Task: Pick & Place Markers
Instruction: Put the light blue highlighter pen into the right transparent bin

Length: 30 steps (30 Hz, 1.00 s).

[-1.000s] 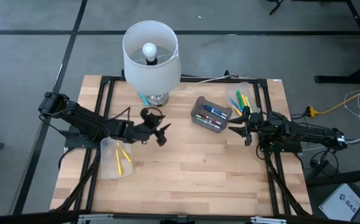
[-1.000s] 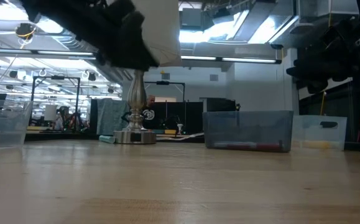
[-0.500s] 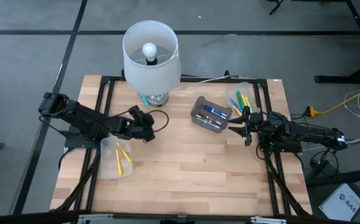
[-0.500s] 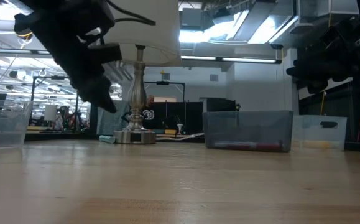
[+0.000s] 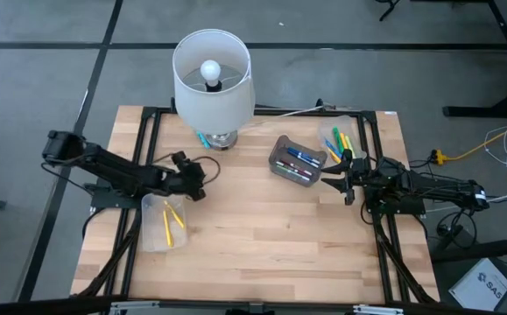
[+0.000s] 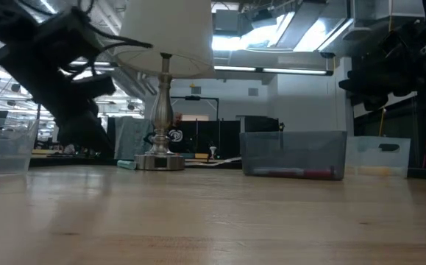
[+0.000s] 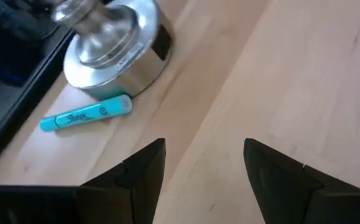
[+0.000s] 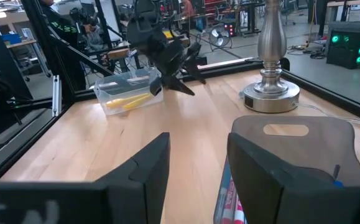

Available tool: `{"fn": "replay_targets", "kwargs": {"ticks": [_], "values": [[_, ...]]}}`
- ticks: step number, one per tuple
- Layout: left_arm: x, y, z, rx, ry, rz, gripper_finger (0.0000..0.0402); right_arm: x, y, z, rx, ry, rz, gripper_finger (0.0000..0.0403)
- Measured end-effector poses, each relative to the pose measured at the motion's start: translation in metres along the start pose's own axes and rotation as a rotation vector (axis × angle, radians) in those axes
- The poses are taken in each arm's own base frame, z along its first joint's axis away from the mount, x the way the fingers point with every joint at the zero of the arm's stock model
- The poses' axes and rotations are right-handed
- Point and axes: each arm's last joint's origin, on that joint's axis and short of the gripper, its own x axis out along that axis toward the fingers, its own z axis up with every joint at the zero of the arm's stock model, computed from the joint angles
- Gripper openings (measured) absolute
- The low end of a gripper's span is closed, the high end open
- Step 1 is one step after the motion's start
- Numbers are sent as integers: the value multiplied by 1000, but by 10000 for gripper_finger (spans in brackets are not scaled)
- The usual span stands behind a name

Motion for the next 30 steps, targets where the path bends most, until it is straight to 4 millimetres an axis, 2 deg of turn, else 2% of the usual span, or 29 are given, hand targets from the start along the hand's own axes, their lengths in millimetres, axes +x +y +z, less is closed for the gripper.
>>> {"fn": "replay_targets", "kwargs": {"ticks": [7,18,23,30], "values": [[-8,29,-12,-300,-135,42,212,0,0,0,0,0,0,160],[-21,67,-12,-642,-222,174,212,0,0,0,0,0,0,160],[-20,82,-24,-774,-154,279,207,0,0,0,0,0,0,160],[-13,101,-23,-967,-140,237,195,0,0,0,0,0,0,160]]}}
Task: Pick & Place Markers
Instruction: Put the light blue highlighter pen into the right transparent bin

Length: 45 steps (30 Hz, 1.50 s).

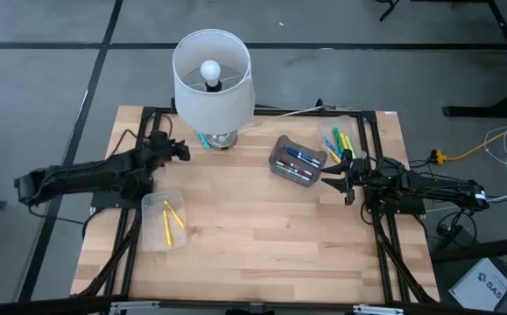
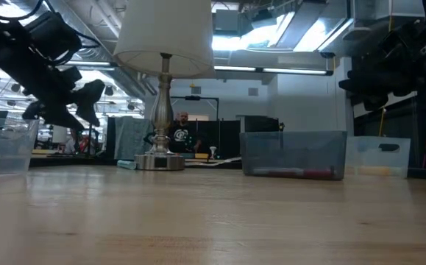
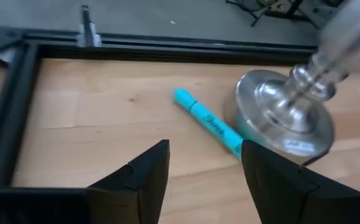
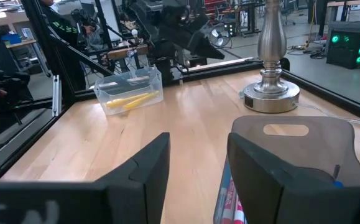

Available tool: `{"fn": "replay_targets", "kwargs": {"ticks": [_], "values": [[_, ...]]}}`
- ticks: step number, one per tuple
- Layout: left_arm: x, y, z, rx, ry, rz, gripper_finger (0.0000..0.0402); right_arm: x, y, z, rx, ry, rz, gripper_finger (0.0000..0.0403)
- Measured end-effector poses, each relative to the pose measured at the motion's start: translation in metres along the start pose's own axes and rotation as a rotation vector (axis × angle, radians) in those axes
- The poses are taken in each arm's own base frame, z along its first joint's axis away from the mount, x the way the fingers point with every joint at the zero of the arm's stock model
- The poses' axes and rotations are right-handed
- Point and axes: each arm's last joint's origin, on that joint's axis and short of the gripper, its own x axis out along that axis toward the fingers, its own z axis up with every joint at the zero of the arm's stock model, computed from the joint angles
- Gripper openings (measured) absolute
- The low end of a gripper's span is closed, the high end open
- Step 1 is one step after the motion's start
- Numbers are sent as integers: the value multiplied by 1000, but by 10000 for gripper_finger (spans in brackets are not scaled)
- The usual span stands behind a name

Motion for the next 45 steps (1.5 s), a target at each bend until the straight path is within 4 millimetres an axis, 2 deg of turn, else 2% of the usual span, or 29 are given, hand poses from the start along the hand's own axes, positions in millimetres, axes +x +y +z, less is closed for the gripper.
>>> {"fn": "replay_targets", "kwargs": {"ticks": [8,15,23,29,39,45], "values": [[18,19,22,-188,95,-84,182,0,0,0,0,0,0,160],[31,31,36,-288,178,-286,180,0,0,0,0,0,0,160],[56,47,35,-425,312,-291,181,0,0,0,0,0,0,160],[70,50,35,-519,342,-318,189,0,0,0,0,0,0,160],[84,52,31,-552,312,-239,213,0,0,0,0,0,0,160],[88,45,25,-528,306,-196,215,0,0,0,0,0,1,160]]}}
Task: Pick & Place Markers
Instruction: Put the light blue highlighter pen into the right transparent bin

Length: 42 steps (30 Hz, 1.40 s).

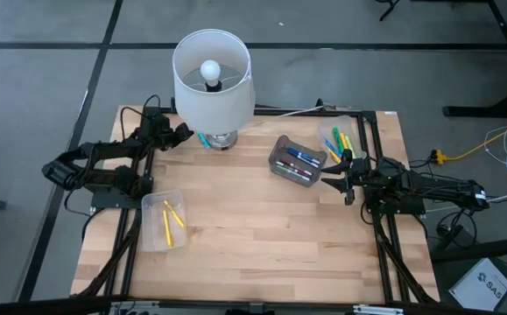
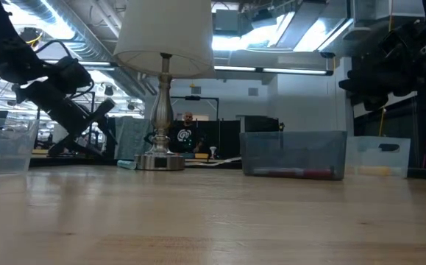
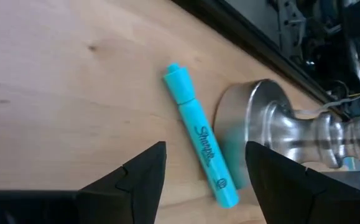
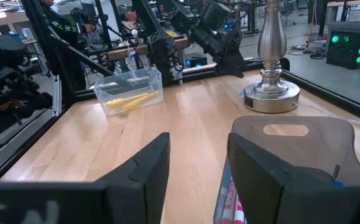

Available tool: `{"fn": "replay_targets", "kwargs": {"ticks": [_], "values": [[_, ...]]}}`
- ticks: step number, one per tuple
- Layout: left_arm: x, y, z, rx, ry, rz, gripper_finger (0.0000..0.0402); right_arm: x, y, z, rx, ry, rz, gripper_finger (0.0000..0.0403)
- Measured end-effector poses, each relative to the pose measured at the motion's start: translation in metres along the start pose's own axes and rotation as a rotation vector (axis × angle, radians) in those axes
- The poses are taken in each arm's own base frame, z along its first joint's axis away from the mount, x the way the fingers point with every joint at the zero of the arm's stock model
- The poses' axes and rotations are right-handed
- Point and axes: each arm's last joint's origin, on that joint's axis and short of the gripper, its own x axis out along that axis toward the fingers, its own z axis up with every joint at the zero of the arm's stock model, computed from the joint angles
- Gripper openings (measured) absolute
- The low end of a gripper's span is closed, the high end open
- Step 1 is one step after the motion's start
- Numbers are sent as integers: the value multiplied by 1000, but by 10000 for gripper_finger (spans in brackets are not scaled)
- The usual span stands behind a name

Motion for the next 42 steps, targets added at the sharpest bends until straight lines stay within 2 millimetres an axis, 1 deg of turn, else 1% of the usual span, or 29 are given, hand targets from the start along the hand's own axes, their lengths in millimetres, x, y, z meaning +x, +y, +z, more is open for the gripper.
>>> {"fn": "replay_targets", "kwargs": {"ticks": [6,15,19,24,32,42], "values": [[4,-5,1,7,-62,-7,215,0,0,0,0,0,0,160],[17,-8,3,-25,-45,43,217,0,0,0,0,0,0,160],[22,-9,-1,-13,-60,92,217,0,0,0,0,0,0,160],[23,-10,-3,-4,-76,106,217,0,0,0,0,0,0,160],[23,-11,-2,-43,-105,114,215,0,0,0,0,0,0,160],[22,-11,-2,-28,-109,114,214,0,0,0,0,0,0,160]]}}
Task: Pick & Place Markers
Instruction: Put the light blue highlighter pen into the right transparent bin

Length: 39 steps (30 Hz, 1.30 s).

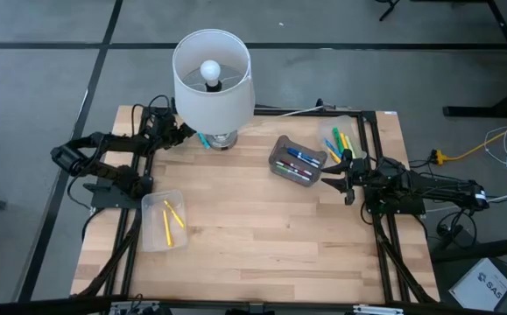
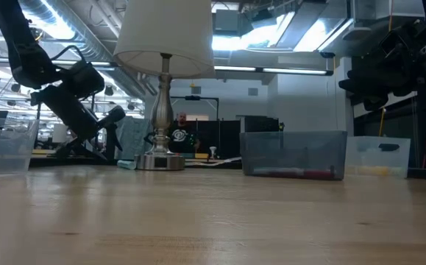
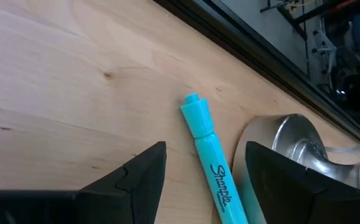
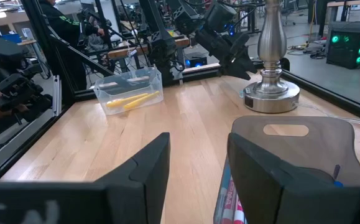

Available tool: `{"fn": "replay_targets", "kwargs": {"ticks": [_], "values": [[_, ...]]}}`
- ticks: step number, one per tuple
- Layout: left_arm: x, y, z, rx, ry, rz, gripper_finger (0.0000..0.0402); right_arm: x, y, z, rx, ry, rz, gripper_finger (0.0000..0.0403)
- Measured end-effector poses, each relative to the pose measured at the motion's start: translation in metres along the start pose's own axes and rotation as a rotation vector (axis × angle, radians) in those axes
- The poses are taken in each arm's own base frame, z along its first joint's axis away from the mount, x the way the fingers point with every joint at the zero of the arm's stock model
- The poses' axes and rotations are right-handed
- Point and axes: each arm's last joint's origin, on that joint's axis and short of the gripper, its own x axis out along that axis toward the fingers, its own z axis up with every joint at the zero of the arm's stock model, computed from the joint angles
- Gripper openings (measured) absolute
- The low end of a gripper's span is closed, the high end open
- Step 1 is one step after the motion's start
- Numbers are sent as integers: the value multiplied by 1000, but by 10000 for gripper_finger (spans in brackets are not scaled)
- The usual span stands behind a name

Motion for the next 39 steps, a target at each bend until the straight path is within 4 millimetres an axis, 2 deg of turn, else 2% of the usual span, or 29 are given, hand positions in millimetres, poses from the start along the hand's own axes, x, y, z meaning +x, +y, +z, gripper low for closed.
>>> {"fn": "replay_targets", "kwargs": {"ticks": [6,10,15,19,22,26,32,36,39], "values": [[-2,-8,-7,107,37,-48,210,0,0,0,0,0,0,160],[-3,-9,-11,170,18,-23,190,0,0,0,0,0,0,160],[-4,-10,-21,324,45,14,137,0,0,0,0,0,0,160],[-9,-21,-27,453,12,-34,90,0,0,0,0,0,0,160],[-16,-33,-23,574,-88,-15,57,0,0,0,0,0,0,160],[-22,-43,-15,774,-172,131,11,0,0,0,0,0,0,160],[-12,-46,-8,932,-122,226,2,0,0,0,0,0,0,160],[-1,-36,-8,945,-86,279,2,0,0,0,0,0,0,160],[6,-28,-10,919,-128,232,1,0,0,0,0,0,0,160]]}}
